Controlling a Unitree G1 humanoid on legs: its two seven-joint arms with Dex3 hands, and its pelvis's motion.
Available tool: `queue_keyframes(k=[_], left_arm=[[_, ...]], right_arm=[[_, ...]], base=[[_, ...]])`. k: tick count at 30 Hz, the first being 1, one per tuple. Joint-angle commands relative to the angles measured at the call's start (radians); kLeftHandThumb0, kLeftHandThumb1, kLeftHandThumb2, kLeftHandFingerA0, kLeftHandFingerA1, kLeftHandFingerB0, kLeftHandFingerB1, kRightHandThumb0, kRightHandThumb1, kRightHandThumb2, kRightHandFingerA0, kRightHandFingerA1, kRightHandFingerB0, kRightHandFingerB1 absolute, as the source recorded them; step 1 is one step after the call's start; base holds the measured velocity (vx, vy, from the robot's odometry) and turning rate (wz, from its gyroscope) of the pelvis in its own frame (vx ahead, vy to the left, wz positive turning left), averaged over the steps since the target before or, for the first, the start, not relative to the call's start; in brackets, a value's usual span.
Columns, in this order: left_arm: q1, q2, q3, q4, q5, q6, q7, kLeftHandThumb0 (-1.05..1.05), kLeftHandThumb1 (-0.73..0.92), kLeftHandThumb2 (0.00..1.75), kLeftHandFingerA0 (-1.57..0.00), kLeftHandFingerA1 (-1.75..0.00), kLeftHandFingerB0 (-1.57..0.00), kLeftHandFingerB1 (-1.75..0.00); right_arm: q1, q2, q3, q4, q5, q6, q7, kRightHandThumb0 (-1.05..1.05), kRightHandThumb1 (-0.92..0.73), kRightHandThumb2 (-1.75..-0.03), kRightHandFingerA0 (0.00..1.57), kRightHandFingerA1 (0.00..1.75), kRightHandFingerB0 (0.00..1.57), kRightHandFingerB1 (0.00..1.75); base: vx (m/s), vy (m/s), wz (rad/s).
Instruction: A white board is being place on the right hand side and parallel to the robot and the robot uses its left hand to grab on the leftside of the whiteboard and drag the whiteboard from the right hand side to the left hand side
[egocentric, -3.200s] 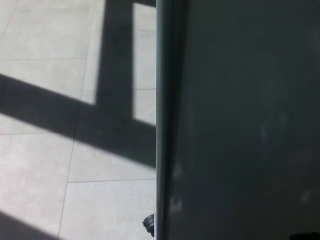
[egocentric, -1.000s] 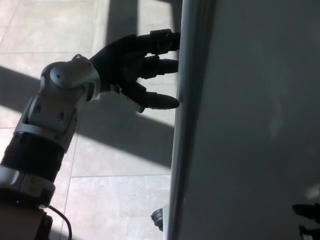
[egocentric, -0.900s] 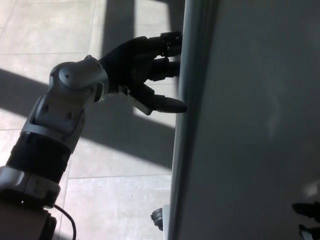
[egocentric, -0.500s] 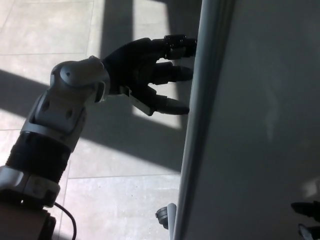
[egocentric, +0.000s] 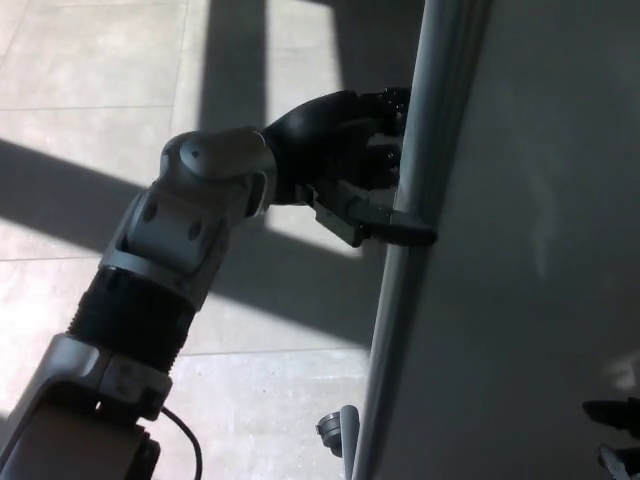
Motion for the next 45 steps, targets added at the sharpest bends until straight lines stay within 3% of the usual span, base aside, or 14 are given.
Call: queue_keyframes(k=[1, 9, 13, 14, 15, 16, 17, 21, 22, 25, 39, 42, 44, 45], left_arm=[[-0.023, -0.052, -0.023, 0.078, 0.047, -0.105, 0.039, -0.38, 0.29, 0.66, -0.01, -0.34, 0.0, -0.19], [-0.071, -0.135, -0.005, 0.208, 0.056, -0.097, 0.1, -0.45, 0.31, 0.67, -0.01, -0.3, 0.0, -0.14], [-0.095, -0.162, -0.001, 0.258, 0.086, -0.098, 0.177, -0.49, 0.38, 0.7, -0.16, -0.47, 0.0, -0.18], [-0.09, -0.166, -0.008, 0.289, 0.112, -0.179, 0.21, -0.5, 0.48, 0.77, -0.62, -0.64, 0.0, -0.15], [-0.082, -0.175, -0.006, 0.304, 0.122, -0.212, 0.243, -0.43, 0.64, 0.59, -0.81, -0.47, -0.02, -0.25], [-0.072, -0.189, -0.005, 0.32, 0.139, -0.251, 0.3, -0.25, 0.82, 0.67, -1.14, -0.57, -0.29, -0.31], [-0.063, -0.201, -0.005, 0.331, 0.156, -0.286, 0.355, -0.25, 0.82, 0.67, -1.14, -0.57, -0.29, -0.31], [-0.049, -0.206, 0.005, 0.362, 0.165, -0.363, 0.411, -0.14, 0.85, 0.66, -1.14, -0.85, -0.82, -0.48], [-0.042, -0.214, 0.022, 0.368, 0.153, -0.361, 0.431, -0.12, 0.82, 0.81, -0.99, -1.17, -0.95, -0.91], [-0.032, -0.225, 0.048, 0.391, 0.154, -0.381, 0.493, -0.07, 0.82, 0.78, -0.88, -1.36, -0.86, -1.2], [0.032, -0.175, 0.11, 0.303, 0.12, -0.393, 0.444, -0.15, 0.82, 0.69, -0.79, -1.57, -0.69, -1.31], [0.055, -0.145, 0.123, 0.274, 0.126, -0.416, 0.441, -0.13, 0.81, 0.79, -0.87, -1.61, -0.68, -1.37], [0.063, -0.133, 0.139, 0.256, 0.113, -0.405, 0.432, -0.15, 0.79, 0.75, -0.88, -1.48, -0.76, -1.22], [0.068, -0.125, 0.147, 0.251, 0.107, -0.401, 0.423, -0.09, 0.81, 0.84, -0.9, -1.6, -0.7, -1.35]], right_arm=[[0.002, -0.011, -0.007, 0.0, 0.009, -0.017, 0.009, -0.2, -0.74, -0.62, 0.78, 0.56, 0.63, 0.4], [-0.009, -0.011, -0.009, 0.001, 0.012, -0.02, 0.016, -0.21, -0.75, -0.62, 0.78, 0.56, 0.64, 0.4], [-0.015, -0.007, -0.011, 0.0, 0.013, -0.022, 0.018, -0.2, -0.75, -0.62, 0.77, 0.56, 0.64, 0.4], [-0.017, -0.007, -0.008, -0.001, 0.009, -0.026, 0.014, -0.19, -0.75, -0.62, 0.77, 0.56, 0.64, 0.41], [-0.019, -0.007, -0.005, 0.0, 0.005, -0.021, 0.009, -0.19, -0.75, -0.62, 0.77, 0.55, 0.64, 0.4], [-0.021, -0.008, -0.005, 0.0, 0.005, -0.017, 0.01, -0.19, -0.76, -0.62, 0.78, 0.57, 0.64, 0.4], [-0.023, -0.009, -0.005, 0.0, 0.006, -0.016, 0.015, -0.19, -0.76, -0.62, 0.78, 0.57, 0.64, 0.4], [-0.034, -0.013, -0.006, 0.0, 0.006, -0.018, 0.02, -0.19, -0.75, -0.62, 0.79, 0.59, 0.62, 0.4], [-0.035, -0.014, -0.006, 0.0, 0.006, -0.017, 0.02, -0.19, -0.74, -0.62, 0.79, 0.57, 0.63, 0.4], [-0.036, -0.015, -0.007, 0.0, 0.006, -0.019, 0.019, -0.19, -0.74, -0.62, 0.79, 0.58, 0.63, 0.4], [-0.036, -0.019, 0.002, -0.001, -0.003, -0.015, 0.01, -0.18, -0.76, -0.62, 0.8, 0.6, 0.64, 0.41], [-0.039, -0.019, 0.004, -0.001, -0.005, -0.02, 0.007, -0.19, -0.75, -0.62, 0.79, 0.6, 0.62, 0.41], [-0.045, -0.017, 0.004, -0.001, -0.005, -0.005, 0.01, -0.2, -0.76, -0.62, 0.79, 0.58, 0.63, 0.41], [-0.045, -0.016, 0.006, -0.001, -0.007, -0.005, 0.007, -0.21, -0.76, -0.62, 0.79, 0.58, 0.64, 0.4]], base=[[0.0, 0.0, 0.0], [0.0, 0.0, 0.0], [0.0, 0.0, 0.0], [0.0, 0.0, 0.0], [0.0, 0.0, 0.0], [0.0, 0.0, 0.0], [0.0, 0.0, 0.0], [0.0, 0.0, 0.0], [0.0, 0.0, 0.0], [0.0, 0.0, 0.0], [0.0, 0.0, 0.0], [0.0, 0.0, 0.0], [0.0, 0.0, 0.0], [0.0, 0.0, 0.0]])
